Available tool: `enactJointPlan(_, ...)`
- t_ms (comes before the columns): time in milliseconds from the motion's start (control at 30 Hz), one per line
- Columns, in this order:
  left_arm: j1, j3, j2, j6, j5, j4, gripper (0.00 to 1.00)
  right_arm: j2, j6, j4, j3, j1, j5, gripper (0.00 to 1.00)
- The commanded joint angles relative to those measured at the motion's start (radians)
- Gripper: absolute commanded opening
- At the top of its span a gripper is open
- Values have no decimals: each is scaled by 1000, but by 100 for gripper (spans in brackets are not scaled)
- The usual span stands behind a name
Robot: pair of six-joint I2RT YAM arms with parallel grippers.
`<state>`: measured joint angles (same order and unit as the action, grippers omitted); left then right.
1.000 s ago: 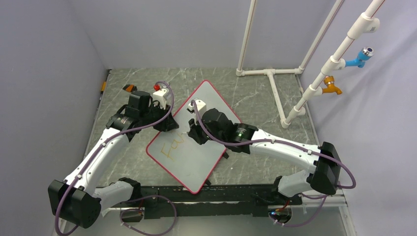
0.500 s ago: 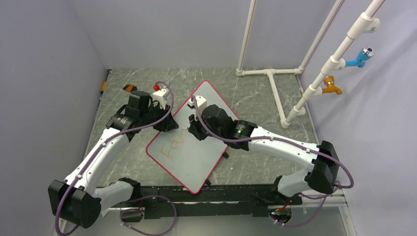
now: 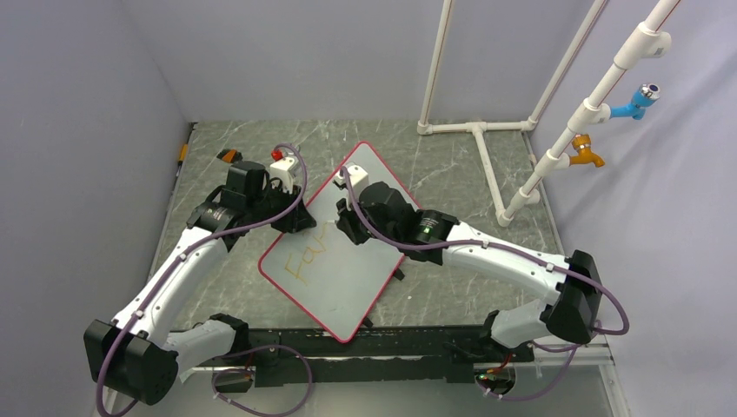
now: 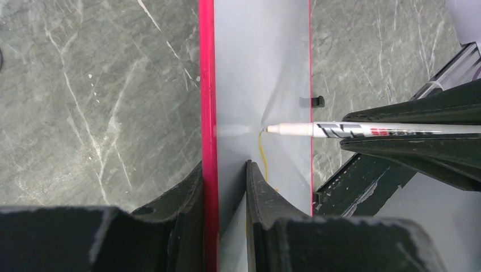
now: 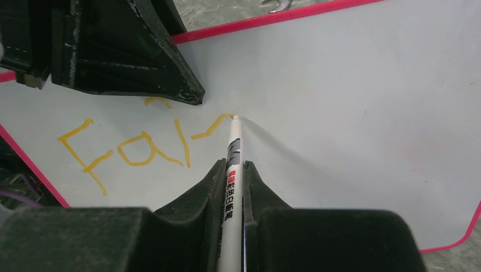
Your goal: Write a sentence on the whiteboard
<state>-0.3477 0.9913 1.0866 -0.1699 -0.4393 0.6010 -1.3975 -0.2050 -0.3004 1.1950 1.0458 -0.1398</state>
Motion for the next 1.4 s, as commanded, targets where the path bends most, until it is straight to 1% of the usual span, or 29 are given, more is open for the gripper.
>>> enactJointPlan(0,0,-4,-22,112,124,-27,0,52,17,15,52,-4,7,0)
enactJointPlan(300,0,-6,-25,112,125,-27,0,1,13,24,100,-4,47,0)
enactJointPlan(700,0,-5,-24,112,124,-27,0,-59,20,37,142,-4,59,0)
enactJointPlan(1000,0,-6,-23,113,126,-27,0,-65,17,38,120,-4,60,0)
enactJointPlan(1367,0,-3,-18,113,129,-26,0,-37,4,13,57,-4,83,0)
